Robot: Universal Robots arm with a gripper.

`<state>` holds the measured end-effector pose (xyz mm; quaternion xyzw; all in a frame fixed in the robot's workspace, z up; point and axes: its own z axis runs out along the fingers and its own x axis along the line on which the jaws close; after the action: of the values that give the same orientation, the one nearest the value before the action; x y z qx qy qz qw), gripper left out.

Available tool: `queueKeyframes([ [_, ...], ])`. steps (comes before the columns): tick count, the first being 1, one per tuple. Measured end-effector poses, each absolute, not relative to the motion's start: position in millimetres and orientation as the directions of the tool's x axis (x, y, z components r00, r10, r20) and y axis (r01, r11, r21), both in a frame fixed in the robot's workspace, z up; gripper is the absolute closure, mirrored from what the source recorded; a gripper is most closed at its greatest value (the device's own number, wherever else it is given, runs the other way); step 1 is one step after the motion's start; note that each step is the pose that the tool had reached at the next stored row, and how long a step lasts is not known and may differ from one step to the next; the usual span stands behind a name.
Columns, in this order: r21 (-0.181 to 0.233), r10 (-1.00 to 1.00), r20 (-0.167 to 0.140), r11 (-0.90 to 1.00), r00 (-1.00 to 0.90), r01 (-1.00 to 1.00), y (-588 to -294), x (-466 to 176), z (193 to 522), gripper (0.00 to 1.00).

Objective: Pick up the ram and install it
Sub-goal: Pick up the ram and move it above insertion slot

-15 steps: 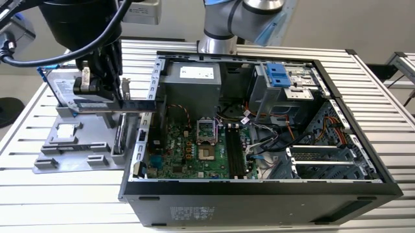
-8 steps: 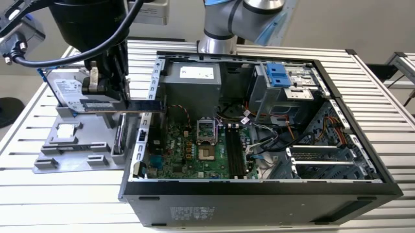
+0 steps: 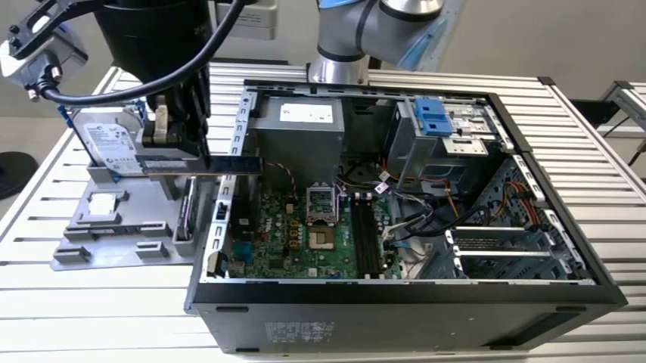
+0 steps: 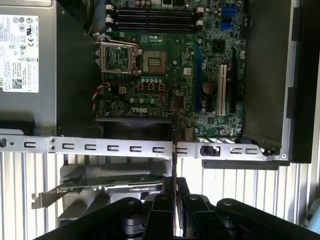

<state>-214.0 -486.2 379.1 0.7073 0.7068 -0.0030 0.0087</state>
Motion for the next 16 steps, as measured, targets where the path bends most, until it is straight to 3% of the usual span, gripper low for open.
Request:
queueKeyframes([
  [16, 0.008, 1.0, -0.017, -0.001, 0.001, 1.0, -486, -190, 379, 1.0],
])
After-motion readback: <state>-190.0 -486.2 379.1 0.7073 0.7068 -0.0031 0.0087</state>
